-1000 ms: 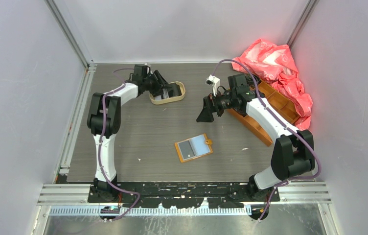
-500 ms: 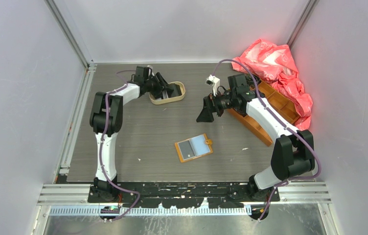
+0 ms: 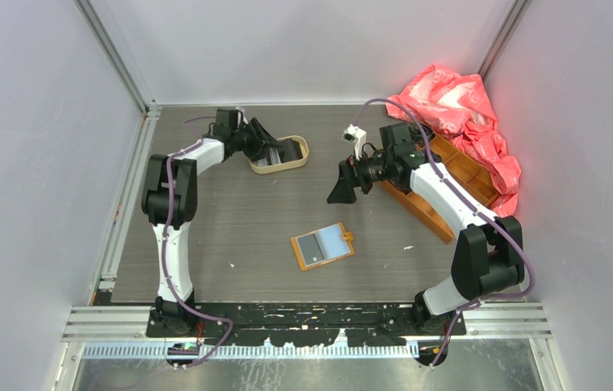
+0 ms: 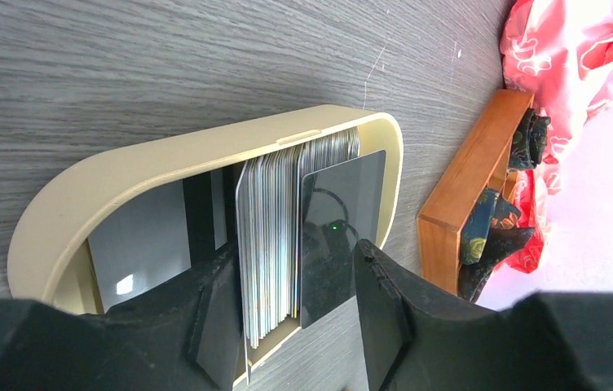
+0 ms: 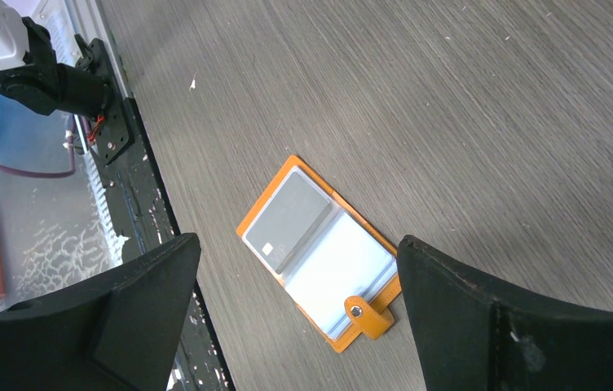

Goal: Put the credit cards into the card holder
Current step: Pick up the credit card from the storage box, then insert the credit card into the card holder.

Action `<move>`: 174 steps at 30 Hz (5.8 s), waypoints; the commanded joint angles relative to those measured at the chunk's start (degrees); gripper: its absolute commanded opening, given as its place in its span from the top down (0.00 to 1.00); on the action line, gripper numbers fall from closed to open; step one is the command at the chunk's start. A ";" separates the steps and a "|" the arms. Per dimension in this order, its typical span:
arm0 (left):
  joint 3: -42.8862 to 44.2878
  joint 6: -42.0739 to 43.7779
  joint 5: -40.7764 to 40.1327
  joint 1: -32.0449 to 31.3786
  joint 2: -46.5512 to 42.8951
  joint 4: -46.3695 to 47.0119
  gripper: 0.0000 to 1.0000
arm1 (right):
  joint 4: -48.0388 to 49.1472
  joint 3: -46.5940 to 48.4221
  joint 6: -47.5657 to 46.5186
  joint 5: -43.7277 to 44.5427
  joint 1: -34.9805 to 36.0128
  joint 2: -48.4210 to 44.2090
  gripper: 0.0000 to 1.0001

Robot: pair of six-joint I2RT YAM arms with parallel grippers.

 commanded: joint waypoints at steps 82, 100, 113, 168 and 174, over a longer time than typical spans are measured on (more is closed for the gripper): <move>-74.57 11.56 -11.96 -24.88 -61.67 75.00 1.00 | 19.97 -12.57 3.51 -19.13 2.57 -11.75 0.07; -78.75 13.95 -13.24 -35.53 -57.73 85.66 1.00 | 26.84 -12.66 14.28 -20.21 9.66 -11.39 0.28; -77.32 14.03 -12.33 -37.78 -54.37 86.01 1.00 | 30.98 -13.02 19.41 -20.24 10.26 -12.15 0.61; -77.14 -0.17 -24.73 -41.86 -72.14 26.24 0.65 | 3.97 -11.31 11.22 3.08 3.15 6.73 0.99; -77.18 -3.43 -24.63 -42.17 -66.38 28.71 0.66 | 4.51 -10.65 13.69 3.66 3.06 8.18 0.99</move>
